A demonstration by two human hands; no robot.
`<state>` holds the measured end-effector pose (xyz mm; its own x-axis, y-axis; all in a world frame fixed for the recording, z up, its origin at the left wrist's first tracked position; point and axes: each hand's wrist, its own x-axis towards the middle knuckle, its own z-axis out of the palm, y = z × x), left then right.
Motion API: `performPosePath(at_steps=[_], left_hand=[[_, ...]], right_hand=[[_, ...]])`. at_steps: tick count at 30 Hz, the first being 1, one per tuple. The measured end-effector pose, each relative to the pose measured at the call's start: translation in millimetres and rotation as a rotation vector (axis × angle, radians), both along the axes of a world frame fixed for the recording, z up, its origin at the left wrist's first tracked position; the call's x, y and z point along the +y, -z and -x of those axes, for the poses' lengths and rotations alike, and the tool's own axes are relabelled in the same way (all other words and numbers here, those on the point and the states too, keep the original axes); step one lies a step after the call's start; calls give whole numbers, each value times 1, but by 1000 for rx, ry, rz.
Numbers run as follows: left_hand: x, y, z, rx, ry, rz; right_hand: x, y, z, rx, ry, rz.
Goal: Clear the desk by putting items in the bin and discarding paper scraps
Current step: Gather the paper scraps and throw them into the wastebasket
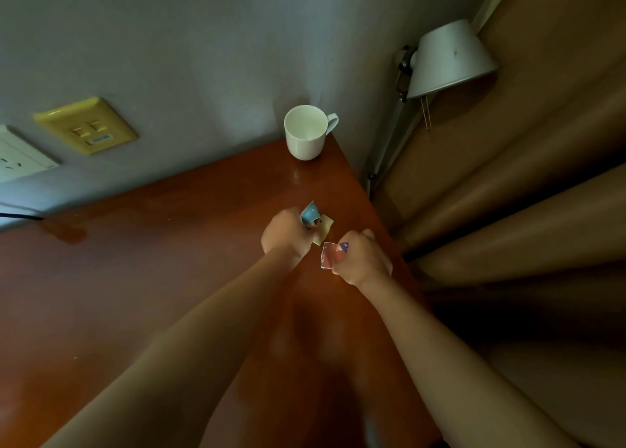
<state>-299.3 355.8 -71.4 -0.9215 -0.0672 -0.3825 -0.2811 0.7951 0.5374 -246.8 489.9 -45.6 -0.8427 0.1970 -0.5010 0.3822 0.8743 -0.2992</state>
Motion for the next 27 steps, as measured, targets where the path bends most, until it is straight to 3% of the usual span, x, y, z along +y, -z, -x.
performPosePath(at_steps=[4, 9, 27], left_hand=[[-3, 2, -3, -56, -53, -160], [-5, 6, -4, -78, -59, -224], [-7, 10, -1, -66, -49, -193]], right_hand=[[-2, 0, -1, 17, -19, 40], [-1, -2, 0, 7, -14, 45], [-6, -2, 7, -10, -111, -28]])
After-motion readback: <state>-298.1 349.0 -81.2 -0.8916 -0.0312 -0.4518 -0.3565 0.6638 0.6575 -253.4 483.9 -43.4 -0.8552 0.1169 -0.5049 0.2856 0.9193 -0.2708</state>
